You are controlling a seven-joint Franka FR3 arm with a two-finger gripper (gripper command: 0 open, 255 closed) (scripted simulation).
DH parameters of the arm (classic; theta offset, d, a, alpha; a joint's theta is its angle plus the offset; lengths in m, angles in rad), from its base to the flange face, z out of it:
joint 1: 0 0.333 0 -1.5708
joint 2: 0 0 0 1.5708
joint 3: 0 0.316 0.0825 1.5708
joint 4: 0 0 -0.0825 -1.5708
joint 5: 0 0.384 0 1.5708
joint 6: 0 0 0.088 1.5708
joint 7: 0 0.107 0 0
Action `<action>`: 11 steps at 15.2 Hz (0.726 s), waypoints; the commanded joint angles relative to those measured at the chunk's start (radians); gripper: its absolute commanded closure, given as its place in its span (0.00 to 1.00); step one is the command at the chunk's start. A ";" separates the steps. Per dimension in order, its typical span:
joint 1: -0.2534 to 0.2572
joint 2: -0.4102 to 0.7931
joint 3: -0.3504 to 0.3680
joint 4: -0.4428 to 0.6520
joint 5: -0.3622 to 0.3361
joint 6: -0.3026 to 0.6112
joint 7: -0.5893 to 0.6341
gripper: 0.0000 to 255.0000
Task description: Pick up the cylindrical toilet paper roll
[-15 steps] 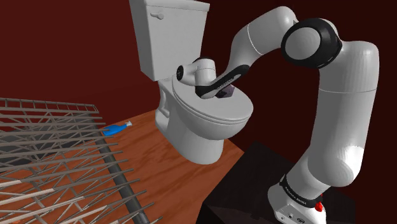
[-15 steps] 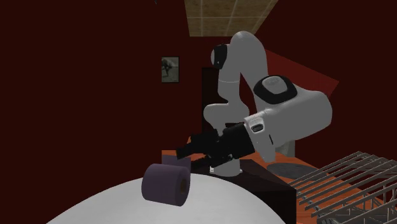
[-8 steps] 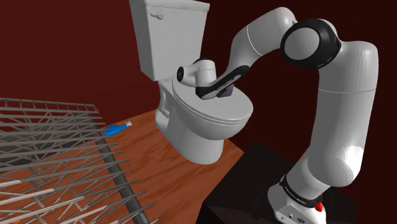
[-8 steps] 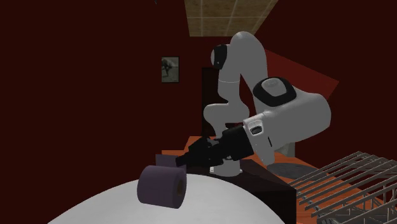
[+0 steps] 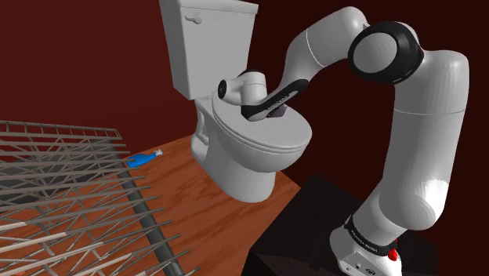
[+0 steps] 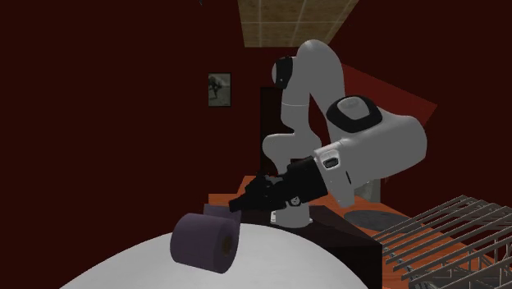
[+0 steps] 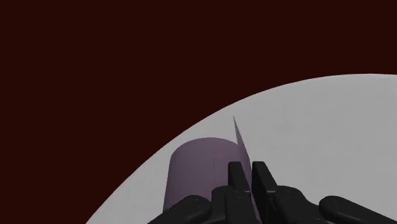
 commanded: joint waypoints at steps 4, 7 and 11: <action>0.001 -0.039 0.003 0.005 0.008 -0.019 -0.040 1.00; 0.002 -0.063 0.004 0.009 0.012 -0.031 -0.065 1.00; 0.003 -0.094 0.005 0.016 0.017 -0.048 -0.100 1.00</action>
